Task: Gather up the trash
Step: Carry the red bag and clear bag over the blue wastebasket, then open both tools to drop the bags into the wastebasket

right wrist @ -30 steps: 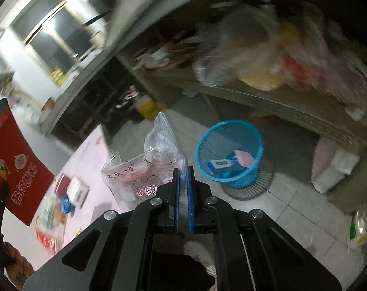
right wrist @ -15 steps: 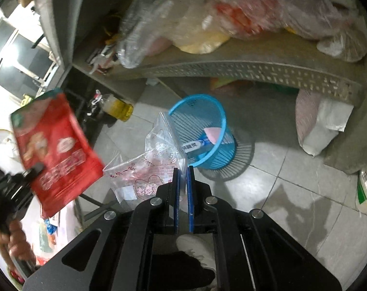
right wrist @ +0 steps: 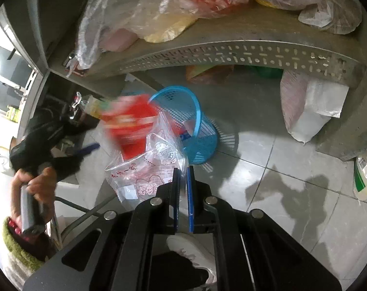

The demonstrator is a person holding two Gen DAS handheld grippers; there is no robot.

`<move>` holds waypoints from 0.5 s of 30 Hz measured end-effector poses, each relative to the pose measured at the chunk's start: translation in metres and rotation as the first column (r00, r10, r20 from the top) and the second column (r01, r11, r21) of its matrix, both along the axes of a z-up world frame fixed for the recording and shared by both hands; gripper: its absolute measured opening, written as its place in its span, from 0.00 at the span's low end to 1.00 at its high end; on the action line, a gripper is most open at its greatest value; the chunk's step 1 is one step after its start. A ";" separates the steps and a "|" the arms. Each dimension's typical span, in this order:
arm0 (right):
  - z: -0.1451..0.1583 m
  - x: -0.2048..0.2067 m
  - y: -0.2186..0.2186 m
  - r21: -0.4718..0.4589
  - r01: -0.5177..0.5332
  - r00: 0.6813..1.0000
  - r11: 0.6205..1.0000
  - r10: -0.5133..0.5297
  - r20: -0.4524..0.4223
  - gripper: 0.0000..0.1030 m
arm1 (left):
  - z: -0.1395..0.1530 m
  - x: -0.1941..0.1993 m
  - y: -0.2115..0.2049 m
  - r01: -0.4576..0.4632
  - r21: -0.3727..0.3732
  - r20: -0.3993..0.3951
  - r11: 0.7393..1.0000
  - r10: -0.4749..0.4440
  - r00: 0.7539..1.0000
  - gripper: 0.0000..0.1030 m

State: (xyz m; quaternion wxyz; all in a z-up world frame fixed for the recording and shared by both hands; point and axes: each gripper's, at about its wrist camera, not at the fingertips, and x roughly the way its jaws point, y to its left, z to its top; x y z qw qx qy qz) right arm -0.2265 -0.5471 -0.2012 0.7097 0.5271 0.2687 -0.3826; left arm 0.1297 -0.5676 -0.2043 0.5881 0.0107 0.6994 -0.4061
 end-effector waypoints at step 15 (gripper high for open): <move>-0.030 0.057 -0.034 0.002 -0.020 0.997 1.000 0.020 -0.071 0.06 | 0.098 0.025 0.066 0.029 -0.117 0.254 0.993 0.002 0.967 0.57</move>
